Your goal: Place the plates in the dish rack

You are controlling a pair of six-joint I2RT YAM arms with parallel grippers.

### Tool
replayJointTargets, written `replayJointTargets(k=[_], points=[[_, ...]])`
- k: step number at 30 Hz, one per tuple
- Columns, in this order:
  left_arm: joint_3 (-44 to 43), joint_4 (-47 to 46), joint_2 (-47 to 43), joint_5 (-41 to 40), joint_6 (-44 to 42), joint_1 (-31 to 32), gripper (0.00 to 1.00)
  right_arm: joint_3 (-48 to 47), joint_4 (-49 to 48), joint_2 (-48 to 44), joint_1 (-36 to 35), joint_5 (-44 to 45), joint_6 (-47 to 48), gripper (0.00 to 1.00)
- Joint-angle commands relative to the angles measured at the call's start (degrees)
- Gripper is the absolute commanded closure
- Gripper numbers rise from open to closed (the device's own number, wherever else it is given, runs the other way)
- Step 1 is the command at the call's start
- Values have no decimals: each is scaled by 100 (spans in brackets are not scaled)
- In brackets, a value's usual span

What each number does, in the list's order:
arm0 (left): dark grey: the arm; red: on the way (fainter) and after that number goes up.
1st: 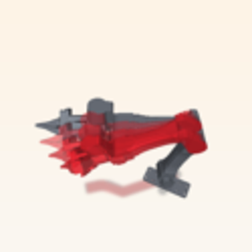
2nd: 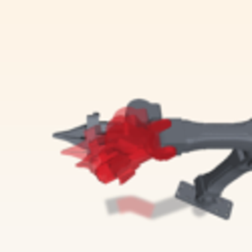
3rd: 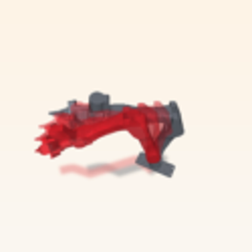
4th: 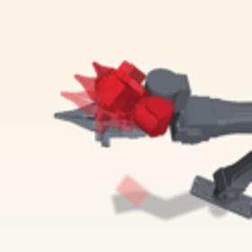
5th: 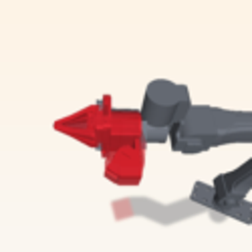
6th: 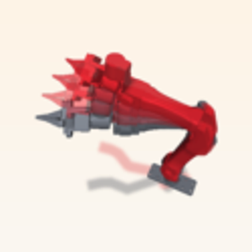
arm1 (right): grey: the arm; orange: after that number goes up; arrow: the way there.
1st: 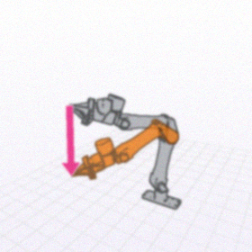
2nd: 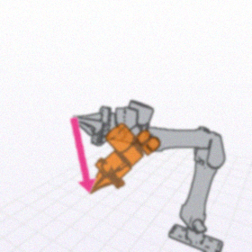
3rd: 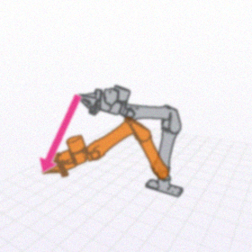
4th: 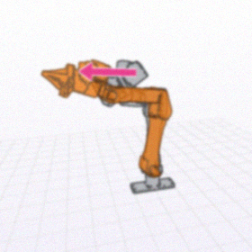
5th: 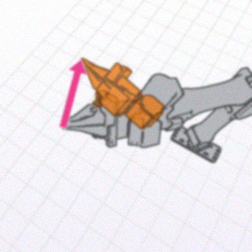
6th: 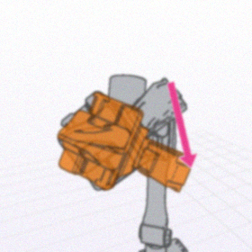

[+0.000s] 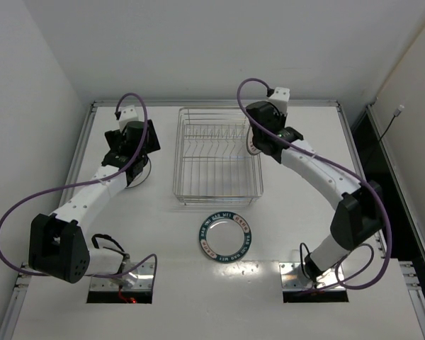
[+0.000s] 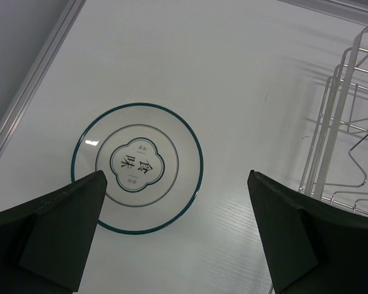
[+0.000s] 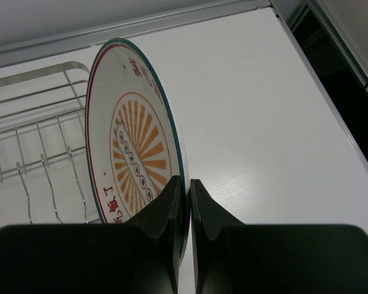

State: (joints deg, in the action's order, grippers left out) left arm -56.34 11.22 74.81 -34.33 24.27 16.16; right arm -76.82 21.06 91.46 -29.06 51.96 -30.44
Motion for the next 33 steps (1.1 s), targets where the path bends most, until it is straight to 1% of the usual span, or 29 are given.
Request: replayJointTargets(k=[1, 4, 5, 7, 11, 14, 15, 16, 17, 19, 20, 22, 23, 25, 26, 27, 30, 31, 32, 33], points=[[-79, -103, -19, -83, 25, 54, 0, -526, -339, 318, -47, 472, 450, 100], [-79, -103, -19, -83, 25, 54, 0, -702, -444, 548, -109, 534, 828, 100], [-79, -103, -19, -83, 25, 54, 0, -703, -636, 661, -109, 456, 1098, 100], [-79, -103, -19, -83, 25, 54, 0, -773, -761, 767, -109, 385, 1311, 100], [-79, -103, -19, -83, 25, 54, 0, -949, -648, 1075, -170, 174, 1593, 99], [-79, -103, -19, -145, 25, 54, 0, -1090, -367, 1023, -170, 42, 1541, 86], [-79, -103, 34, -145, 25, 54, 0, -994, -366, 927, -170, -54, 1541, 74], [-79, -103, 34, -145, 25, 54, 0, -897, -366, 622, -170, -151, 1488, 73], [-79, -103, 34, -145, 25, 54, 0, -653, -366, 436, -170, -326, 1488, 68], [-79, -103, 34, -145, 25, 54, 0, -475, -305, 58, -170, -485, 1365, 59], [-79, -103, 34, -197, 25, 54, 0, -318, -121, -309, -170, -616, 1269, 55], [-79, -103, 34, -197, 25, 54, 0, -72, 99, -680, -170, -836, 1207, 52], [-79, -103, 34, -197, 25, 54, 0, 8, 309, -1039, -170, -1072, 1154, 52], [-79, -50, 34, -197, 25, 54, 0, 297, 521, -1436, -170, -1161, 1005, 47], [-79, -50, 34, -197, 25, 54, 0, 429, 661, -1656, -170, -1336, 935, 47], [-79, -50, 34, -197, 25, 54, 0, 579, 715, -2110, -170, -1503, 751, 47], [-79, -50, -19, -197, 25, 54, 0, 1290, 899, -2789, -118, -2241, 347, 44], [-79, -50, -19, -197, 25, 54, 0, 1657, 952, -3174, -118, -2644, -55, 44], [-79, -50, -19, -145, 25, 54, 0, 1870, 953, -3352, -118, -2900, -233, 43], [-79, -50, -19, -145, 77, 54, 0, 2298, 953, -3511, -118, -3146, -635, 43]])
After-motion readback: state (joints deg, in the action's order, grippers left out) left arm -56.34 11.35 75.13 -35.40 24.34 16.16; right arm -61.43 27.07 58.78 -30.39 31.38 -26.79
